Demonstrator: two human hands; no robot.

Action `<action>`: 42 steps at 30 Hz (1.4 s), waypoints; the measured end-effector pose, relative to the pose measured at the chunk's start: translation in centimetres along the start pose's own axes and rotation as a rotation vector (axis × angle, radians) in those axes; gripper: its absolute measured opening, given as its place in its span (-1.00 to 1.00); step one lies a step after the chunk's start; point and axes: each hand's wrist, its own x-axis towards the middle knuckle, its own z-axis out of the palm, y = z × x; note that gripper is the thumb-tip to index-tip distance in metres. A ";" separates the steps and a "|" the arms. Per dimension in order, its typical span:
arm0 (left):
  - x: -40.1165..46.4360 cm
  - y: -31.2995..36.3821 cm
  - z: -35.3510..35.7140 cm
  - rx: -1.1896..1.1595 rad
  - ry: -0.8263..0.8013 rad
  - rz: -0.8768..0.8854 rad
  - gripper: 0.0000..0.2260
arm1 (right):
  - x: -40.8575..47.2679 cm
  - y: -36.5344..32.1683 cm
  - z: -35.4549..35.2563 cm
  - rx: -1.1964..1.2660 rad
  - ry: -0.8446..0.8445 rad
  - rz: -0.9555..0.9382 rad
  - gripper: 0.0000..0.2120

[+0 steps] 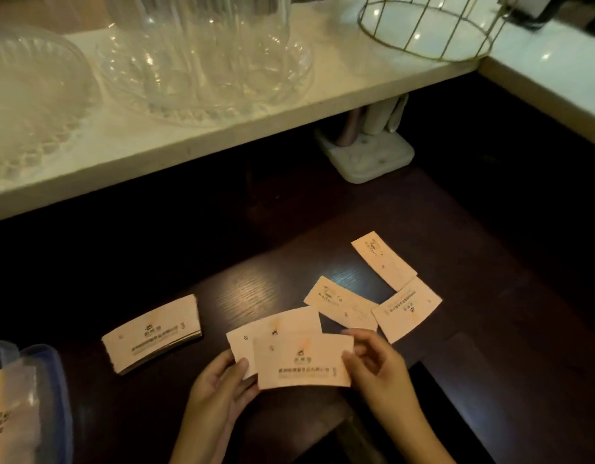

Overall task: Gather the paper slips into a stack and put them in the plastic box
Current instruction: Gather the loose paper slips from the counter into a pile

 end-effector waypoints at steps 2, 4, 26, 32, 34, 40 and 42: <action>0.3 0.0 1.3 0.022 -0.029 -0.002 -0.83 | 0.2 0.2 0.0 -0.059 0.026 -0.017 -0.70; 0.8 -0.2 2.1 0.039 -0.013 -0.005 -0.84 | 0.6 0.6 -0.4 -0.119 0.040 -0.018 -0.69; 3.8 -1.7 4.3 -0.074 0.102 -0.054 -0.82 | 9.1 4.6 -10.3 -0.852 0.470 0.121 -0.28; 4.2 -1.5 5.5 -0.074 0.099 -0.022 -0.82 | 7.1 2.3 -10.6 0.150 0.492 -0.112 -0.50; 4.2 -1.4 5.9 -0.052 0.085 0.005 -0.82 | 6.5 0.7 -10.7 0.226 0.393 -0.162 -0.43; 4.0 -1.3 7.3 0.011 0.030 0.043 -0.83 | 6.4 -3.8 -8.5 -0.296 -0.126 -0.309 -0.69; 4.0 -1.4 7.5 0.030 0.002 0.039 -0.84 | 6.8 -4.4 -6.9 -0.495 -0.291 -0.368 -0.72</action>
